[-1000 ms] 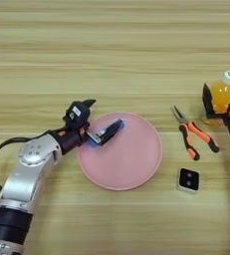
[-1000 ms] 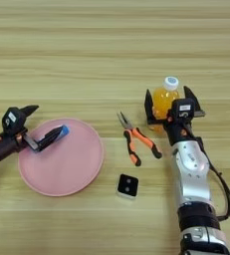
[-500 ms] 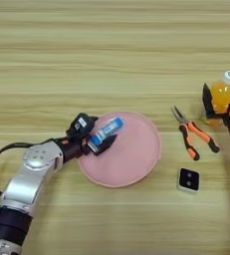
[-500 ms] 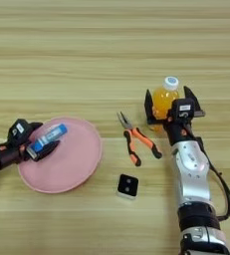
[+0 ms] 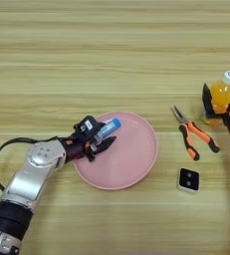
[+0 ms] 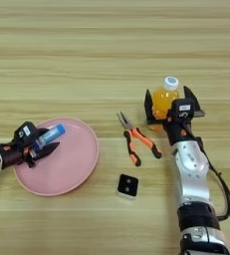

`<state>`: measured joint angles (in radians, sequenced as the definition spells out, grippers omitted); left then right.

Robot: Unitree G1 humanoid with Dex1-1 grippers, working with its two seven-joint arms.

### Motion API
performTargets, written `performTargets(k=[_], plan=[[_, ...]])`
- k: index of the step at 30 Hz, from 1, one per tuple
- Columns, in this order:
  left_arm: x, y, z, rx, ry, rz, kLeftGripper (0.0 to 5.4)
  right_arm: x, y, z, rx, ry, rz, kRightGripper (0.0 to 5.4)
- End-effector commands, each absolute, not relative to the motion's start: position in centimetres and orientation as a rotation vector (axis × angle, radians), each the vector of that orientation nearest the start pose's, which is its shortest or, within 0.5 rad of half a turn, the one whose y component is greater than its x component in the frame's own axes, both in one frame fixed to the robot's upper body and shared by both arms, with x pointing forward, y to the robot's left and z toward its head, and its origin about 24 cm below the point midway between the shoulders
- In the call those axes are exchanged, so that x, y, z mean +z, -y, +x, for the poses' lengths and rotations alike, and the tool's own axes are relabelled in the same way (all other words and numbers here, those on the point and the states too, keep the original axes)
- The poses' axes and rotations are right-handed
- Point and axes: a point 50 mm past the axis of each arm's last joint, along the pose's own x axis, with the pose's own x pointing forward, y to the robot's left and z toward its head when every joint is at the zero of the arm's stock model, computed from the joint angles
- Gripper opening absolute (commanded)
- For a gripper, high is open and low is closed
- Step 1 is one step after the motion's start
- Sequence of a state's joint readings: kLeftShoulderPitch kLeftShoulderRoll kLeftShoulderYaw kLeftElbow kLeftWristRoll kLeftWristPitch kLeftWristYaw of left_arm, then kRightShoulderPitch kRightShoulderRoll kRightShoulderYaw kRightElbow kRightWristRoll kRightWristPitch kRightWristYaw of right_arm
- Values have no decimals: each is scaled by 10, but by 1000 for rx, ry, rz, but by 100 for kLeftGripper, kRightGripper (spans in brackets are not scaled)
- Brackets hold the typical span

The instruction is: Move the objects on the table

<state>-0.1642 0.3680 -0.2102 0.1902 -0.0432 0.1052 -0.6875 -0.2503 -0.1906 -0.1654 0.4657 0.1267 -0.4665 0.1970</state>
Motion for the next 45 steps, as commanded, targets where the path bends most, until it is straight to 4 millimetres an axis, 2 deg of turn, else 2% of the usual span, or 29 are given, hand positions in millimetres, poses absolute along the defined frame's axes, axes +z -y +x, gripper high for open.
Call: performTargets(k=[1, 8, 24, 27, 31, 36, 45], plan=[[17, -155, 262, -851, -322, 338, 215, 61, 210, 293, 32, 287, -75, 540], [17, -154, 262, -858, -319, 340, 138, 61, 210, 293, 31, 286, -75, 540], [23, -155, 265, -851, -287, 334, 134, 64, 211, 292, 27, 306, -62, 540], [27, -155, 266, -856, -271, 338, 134, 74, 209, 292, 37, 362, -68, 540], [28, -155, 266, -857, -267, 341, 134, 103, 207, 292, 50, 484, -96, 540], [28, -153, 267, -863, -263, 343, 134, 127, 208, 291, 53, 562, -100, 540], [30, -152, 266, -873, -253, 350, 134, 167, 200, 280, 108, 714, -147, 540]])
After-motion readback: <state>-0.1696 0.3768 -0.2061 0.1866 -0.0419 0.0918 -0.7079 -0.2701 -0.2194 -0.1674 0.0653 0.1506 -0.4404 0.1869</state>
